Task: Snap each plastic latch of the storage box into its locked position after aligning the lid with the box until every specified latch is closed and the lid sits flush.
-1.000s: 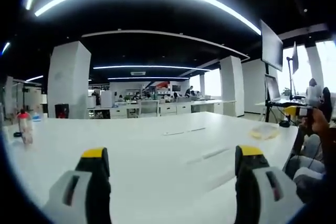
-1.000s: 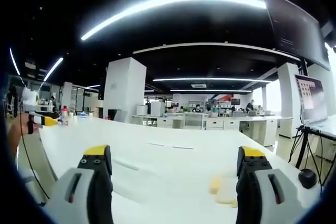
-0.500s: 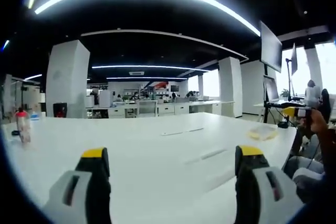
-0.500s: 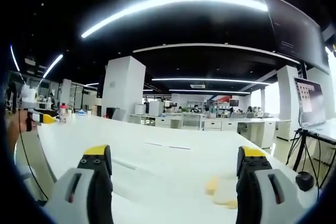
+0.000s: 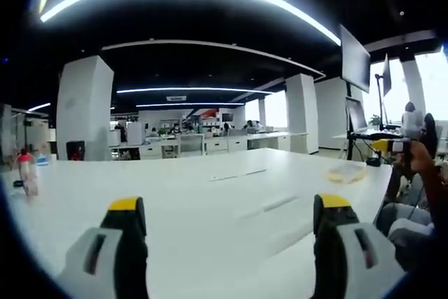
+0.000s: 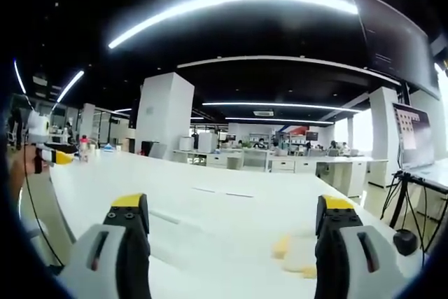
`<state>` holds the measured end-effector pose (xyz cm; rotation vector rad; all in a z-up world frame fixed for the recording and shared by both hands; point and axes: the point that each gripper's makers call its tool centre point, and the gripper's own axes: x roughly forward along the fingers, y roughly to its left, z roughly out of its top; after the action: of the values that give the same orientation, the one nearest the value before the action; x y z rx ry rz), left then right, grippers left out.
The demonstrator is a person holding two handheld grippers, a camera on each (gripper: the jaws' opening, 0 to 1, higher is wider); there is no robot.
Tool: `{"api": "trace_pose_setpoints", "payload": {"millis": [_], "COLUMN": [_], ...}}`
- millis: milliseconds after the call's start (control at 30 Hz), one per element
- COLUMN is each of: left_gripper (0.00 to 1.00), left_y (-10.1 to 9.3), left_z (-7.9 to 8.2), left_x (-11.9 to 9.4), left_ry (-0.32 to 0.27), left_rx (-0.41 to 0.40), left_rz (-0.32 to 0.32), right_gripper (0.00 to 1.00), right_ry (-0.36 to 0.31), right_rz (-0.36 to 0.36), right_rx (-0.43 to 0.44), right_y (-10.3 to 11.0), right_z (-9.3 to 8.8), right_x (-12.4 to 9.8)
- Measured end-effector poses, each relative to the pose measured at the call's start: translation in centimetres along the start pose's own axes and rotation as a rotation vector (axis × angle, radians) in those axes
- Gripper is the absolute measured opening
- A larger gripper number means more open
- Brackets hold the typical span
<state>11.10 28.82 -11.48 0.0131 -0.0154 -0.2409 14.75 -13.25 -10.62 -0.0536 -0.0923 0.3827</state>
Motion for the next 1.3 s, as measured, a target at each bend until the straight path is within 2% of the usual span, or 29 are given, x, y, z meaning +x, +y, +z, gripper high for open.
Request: {"api": "trace_pose_setpoints", "payload": {"millis": [433, 900, 1300], "left_gripper": [1.00, 1.00, 0.99], "left_y": [-1.6, -3.9, -6.0], "left_z": [-0.5, -2.2, -3.1], "left_x": [0.6, 1.5, 2.3], "left_ry": [0.023, 0.071, 0.087], "left_rx": [0.012, 0.023, -0.002], "left_rz": [-0.054, -0.121, -0.186], "right_gripper": [1.00, 0.99, 0.99], "right_ry": [0.012, 0.049, 0.076], "right_rz": [-0.018, -0.082, -0.113], "right_rx": [0.003, 0.008, 0.006], "right_y": [-1.0, -4.8, -6.8], "right_z": [-0.3, -1.1, -1.6], "right_x": [-0.2, -1.1, -2.0]}}
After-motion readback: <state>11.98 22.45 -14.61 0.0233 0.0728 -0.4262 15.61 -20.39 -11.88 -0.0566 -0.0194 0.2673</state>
